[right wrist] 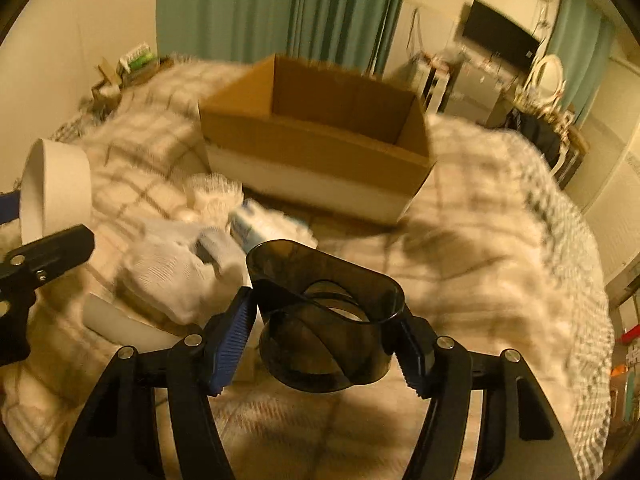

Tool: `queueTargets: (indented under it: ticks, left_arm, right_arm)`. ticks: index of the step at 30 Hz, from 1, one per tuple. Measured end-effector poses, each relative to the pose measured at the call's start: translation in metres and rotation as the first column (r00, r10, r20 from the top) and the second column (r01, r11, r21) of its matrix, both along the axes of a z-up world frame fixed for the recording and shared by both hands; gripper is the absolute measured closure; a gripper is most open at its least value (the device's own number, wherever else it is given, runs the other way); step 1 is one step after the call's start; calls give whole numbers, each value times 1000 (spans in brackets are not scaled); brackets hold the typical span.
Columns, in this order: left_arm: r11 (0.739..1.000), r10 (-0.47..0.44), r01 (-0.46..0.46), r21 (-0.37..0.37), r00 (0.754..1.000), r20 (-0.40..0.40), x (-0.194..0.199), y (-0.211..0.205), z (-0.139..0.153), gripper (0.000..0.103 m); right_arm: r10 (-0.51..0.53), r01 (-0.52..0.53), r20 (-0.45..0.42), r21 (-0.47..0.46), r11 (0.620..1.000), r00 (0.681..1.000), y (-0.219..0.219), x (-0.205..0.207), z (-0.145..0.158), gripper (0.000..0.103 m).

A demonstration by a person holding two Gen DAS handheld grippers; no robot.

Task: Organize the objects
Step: 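Grasp the white tape roll with the left tool while the right tool grasps the black cup holder, then carry the tape roll and cup holder over the box and open both tools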

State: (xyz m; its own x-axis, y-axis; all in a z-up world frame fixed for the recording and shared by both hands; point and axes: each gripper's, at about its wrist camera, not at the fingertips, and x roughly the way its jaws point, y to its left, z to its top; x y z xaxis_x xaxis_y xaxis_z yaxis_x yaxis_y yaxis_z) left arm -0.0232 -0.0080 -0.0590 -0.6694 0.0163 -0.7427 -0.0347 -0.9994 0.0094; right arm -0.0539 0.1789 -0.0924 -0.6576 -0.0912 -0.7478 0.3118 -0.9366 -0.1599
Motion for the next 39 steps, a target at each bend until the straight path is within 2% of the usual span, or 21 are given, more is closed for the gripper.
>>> queueTargets:
  ticks: [8,14,17,20,25,31,35,39]
  left_arm:
    - [1000,-30,29,-9,996,-90,-15,4,61,18]
    - [999,-51,49,-18,989,-140,-56,9,99,18]
    - [998,-49,41,-50,984,-169,-83,13,109,18]
    - [998,-49,39,-57,985,-168,-116,14,109,18]
    - [997,-55,46,-67,989,-140,-171,16,91,18]
    - [996,-67,62,-56,994,-88,-223,20,51,18]
    - [994,-97,92,-64,993,-70,-243,31,25,18]
    - [991,-122,118,-63,991,-50,-255,40,2,18]
  right_arm:
    - [39,-43,-146,-27,999,989,5,15,80,39]
    - [51,-66,-205,-70,995,977,13,-20,144,39]
    - [45,-64,-222,-82,995,974,15,-48,167,39]
    - [39,-59,-223,-85,995,974,13,-81,176,39]
    - [29,-47,-191,-90,995,981,6,-141,163,39]
    - [19,-34,-129,-115,993,991,3,-205,125,39]
    - [21,-32,-92,-122,992,996,2,-238,92,39]
    - [10,-17,-57,-122,992,998,6,-247,61,38]
